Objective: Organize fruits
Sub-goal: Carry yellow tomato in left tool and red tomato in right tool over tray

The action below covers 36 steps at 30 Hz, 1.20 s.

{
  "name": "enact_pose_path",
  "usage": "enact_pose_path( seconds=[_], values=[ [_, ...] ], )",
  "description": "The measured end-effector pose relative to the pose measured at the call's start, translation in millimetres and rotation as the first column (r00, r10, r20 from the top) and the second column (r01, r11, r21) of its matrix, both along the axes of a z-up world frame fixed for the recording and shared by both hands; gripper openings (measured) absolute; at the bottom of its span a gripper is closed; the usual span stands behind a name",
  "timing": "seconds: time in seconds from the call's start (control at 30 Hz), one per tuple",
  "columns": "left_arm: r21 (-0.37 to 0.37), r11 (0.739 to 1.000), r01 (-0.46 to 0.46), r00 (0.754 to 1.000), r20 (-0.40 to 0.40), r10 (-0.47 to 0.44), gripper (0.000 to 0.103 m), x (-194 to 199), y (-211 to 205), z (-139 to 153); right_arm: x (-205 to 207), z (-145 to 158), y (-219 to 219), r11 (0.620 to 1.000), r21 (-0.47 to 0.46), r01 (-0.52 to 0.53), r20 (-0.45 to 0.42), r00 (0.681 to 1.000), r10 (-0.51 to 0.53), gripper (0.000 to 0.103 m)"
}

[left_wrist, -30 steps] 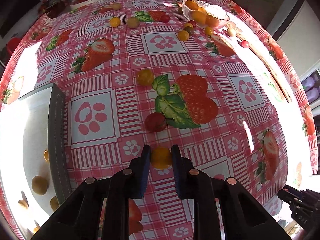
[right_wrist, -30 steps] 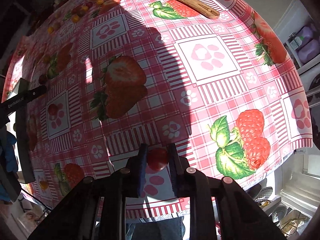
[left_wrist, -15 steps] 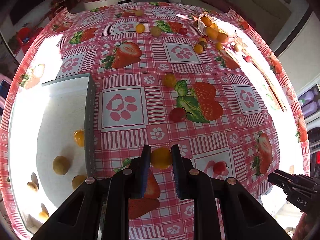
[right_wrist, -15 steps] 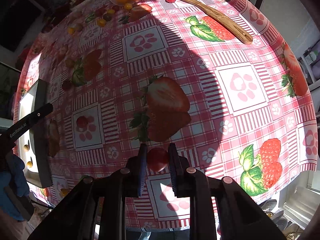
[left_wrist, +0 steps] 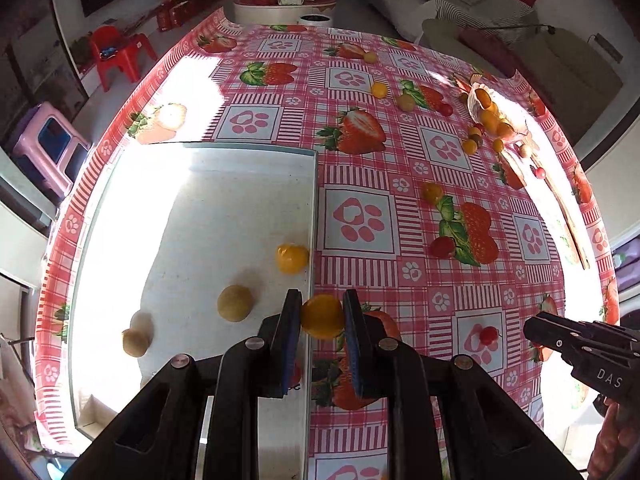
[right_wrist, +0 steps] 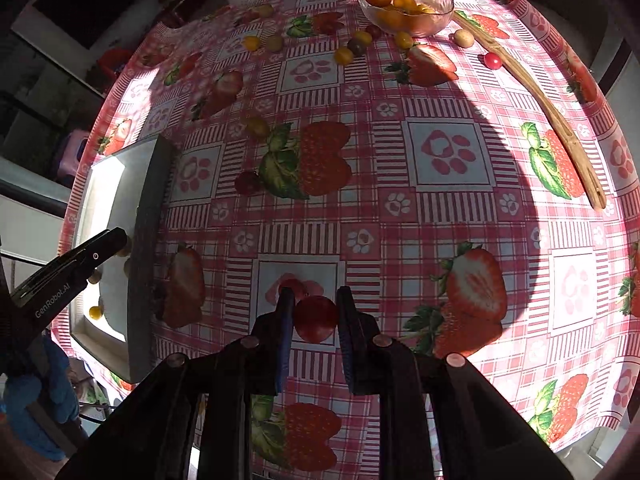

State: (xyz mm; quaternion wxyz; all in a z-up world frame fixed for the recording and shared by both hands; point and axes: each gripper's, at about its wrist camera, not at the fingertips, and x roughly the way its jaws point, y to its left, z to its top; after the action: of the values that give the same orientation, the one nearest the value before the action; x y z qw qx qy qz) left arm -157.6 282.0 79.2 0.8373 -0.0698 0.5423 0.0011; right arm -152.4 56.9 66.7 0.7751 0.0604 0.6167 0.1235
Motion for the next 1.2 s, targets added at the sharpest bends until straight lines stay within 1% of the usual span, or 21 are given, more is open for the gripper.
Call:
enact_pose_path(
  seconds=[0.27, 0.47, 0.63, 0.77, 0.9, 1.2],
  values=[
    [0.017, 0.997, -0.078, 0.997, 0.021, 0.078, 0.023, -11, 42, 4, 19, 9, 68, 0.988, 0.036, -0.148, 0.019, 0.989, 0.148, 0.023],
    [0.038, 0.99, -0.139, 0.99, 0.031, 0.138, 0.023, -11, 74, 3, 38, 14, 117, 0.968, 0.068, -0.242, 0.027, 0.97, 0.241, 0.023],
    [0.056, 0.985, -0.166, 0.986, 0.032, 0.164, 0.023, -3, 95, -3, 53, 16, 158, 0.944, 0.063, -0.325, 0.048, 0.945, 0.322, 0.023],
    [0.07, 0.981, -0.181, 0.983, 0.03, 0.179, 0.023, 5, 106, -9, 67, 14, 186, 0.931, 0.084, -0.355, 0.041, 0.935, 0.353, 0.023],
    [0.075, 0.977, -0.201, 0.98, 0.02, 0.2, 0.023, 11, 115, -19, 79, 7, 208, 0.924, 0.076, -0.375, 0.042, 0.927, 0.373, 0.023],
    [0.114, 0.969, -0.22, 0.975, -0.019, 0.223, 0.023, 27, 125, -44, 98, -18, 228, 0.925, 0.038, -0.378, 0.002, 0.926, 0.378, 0.023]
  ],
)
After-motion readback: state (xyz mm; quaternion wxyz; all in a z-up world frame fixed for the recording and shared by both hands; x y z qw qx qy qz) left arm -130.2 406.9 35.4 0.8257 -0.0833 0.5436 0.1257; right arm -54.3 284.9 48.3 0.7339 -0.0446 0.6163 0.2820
